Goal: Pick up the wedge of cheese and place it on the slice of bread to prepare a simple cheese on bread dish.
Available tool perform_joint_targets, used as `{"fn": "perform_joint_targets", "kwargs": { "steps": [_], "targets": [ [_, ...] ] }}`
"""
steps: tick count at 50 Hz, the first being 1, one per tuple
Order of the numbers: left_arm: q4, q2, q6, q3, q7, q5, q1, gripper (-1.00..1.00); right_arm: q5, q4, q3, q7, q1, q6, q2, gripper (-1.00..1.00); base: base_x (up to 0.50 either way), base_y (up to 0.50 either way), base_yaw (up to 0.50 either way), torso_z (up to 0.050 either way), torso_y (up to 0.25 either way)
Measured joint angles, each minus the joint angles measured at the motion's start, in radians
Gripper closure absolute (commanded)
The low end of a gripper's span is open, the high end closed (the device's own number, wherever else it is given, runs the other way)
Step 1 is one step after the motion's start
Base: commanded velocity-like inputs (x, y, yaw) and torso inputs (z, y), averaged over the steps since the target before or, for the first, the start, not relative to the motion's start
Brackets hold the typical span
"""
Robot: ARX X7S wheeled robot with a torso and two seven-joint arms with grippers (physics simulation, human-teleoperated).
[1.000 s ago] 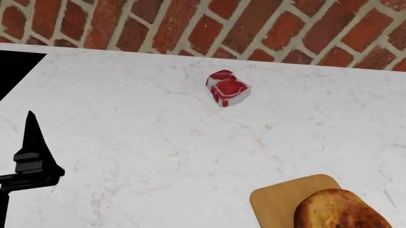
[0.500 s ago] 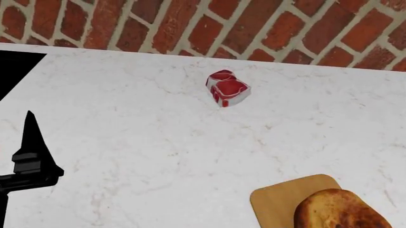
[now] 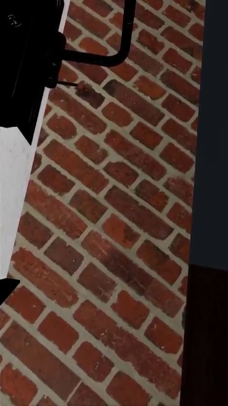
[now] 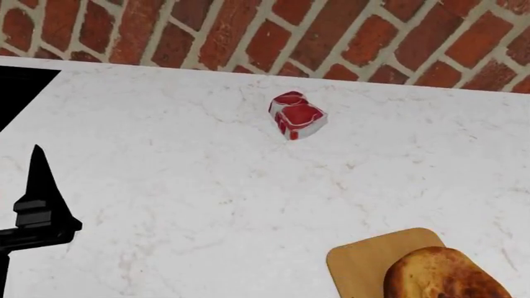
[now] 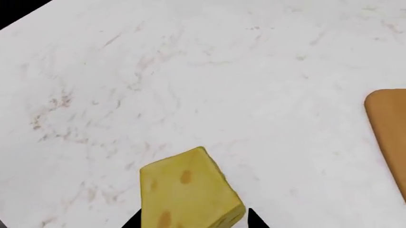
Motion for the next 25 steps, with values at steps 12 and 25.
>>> {"fn": "perform_joint_targets", "kwargs": {
  "steps": [12,25],
  "targets": [
    [0.000,-0.003,0.005,0.001,-0.002,-0.006,0.001,-1.00,0.124,-0.042,0.005,0.110,0.112,-0.081,0.084,1.00,0.00,0.00,0.00,0.000,0.000],
    [0.001,-0.006,0.008,0.004,-0.006,-0.011,0.001,-1.00,0.267,-0.059,0.071,0.166,0.249,-0.186,0.237,1.00,0.00,0.00,0.00,0.000,0.000]
  ]
}}
